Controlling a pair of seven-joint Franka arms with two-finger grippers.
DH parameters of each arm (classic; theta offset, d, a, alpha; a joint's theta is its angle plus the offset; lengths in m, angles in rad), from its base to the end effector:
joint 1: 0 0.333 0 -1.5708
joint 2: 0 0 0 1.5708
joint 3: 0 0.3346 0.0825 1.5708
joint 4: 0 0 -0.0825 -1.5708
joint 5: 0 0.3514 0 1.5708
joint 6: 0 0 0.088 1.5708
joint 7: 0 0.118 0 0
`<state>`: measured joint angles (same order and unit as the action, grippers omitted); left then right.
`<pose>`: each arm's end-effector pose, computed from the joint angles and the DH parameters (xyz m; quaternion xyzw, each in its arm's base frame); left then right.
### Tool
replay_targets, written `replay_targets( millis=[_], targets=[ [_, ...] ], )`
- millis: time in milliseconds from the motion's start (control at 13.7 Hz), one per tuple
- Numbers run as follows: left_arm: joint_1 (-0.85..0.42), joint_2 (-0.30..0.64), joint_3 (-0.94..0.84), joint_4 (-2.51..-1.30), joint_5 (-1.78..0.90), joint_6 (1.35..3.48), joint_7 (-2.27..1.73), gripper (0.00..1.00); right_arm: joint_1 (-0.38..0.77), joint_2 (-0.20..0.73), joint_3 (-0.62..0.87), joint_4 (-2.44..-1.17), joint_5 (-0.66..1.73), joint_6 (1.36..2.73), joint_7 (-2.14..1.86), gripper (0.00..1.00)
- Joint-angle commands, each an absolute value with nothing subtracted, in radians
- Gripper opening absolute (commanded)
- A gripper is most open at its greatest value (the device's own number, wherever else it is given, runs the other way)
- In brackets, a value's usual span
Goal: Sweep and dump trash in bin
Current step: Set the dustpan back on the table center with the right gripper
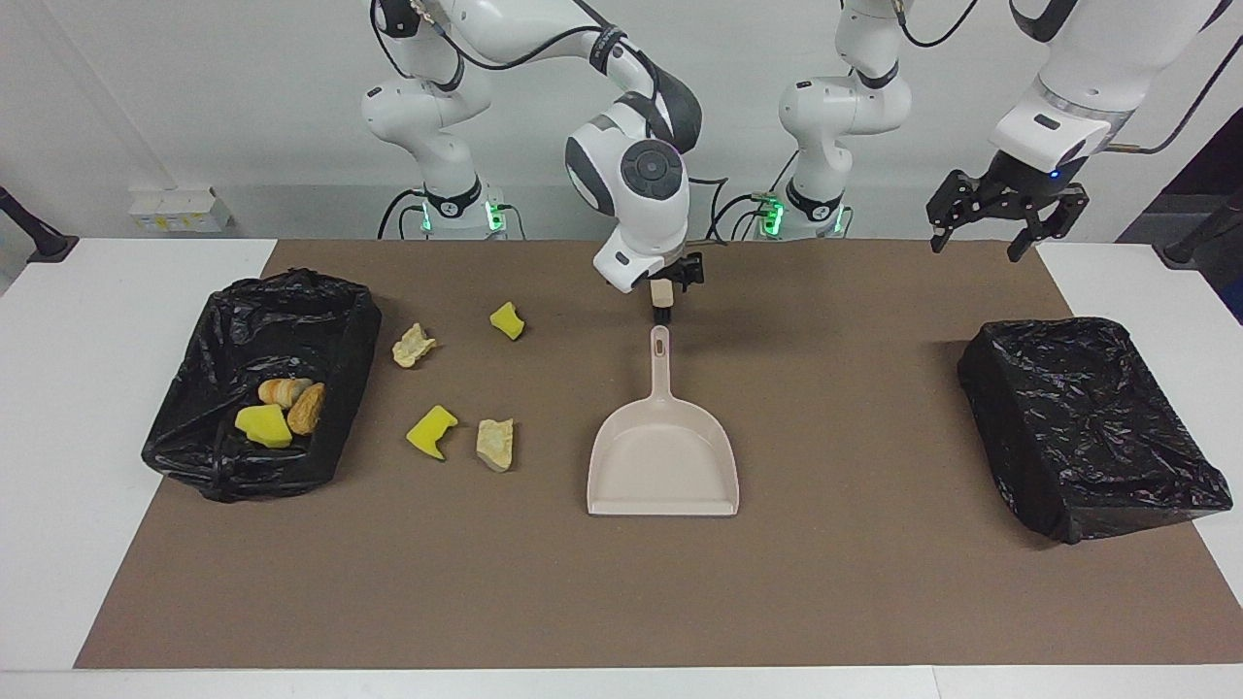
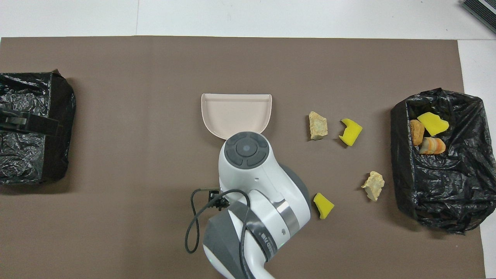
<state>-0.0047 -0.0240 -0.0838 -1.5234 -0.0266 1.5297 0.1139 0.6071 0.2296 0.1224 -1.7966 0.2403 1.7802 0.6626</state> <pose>0.5083 -0.0490 0.6616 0.9946 -0.1018 0.0153 0.0121 0.4096 0.3912 0.4278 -0.9844 0.0060 0.1747 0.0198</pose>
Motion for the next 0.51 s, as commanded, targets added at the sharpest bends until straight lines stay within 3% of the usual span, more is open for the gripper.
replay_targets(
  millis=[0,291,437],
  targets=[
    [-0.02,-0.012,-0.069,-1.497,-0.011,1.502,0.118,1.0,0.678,0.092,0.123,-2.001,0.262,1.821,0.69,1.0],
    [-0.018,-0.014,-0.071,-1.509,-0.012,1.523,0.123,1.0,0.771,-0.04,0.124,-2.234,0.374,1.992,0.69,1.0],
    [-0.015,-0.014,-0.069,-1.509,-0.012,1.531,0.126,1.0,0.827,-0.034,0.124,-2.284,0.405,2.074,0.742,1.0]
  ],
)
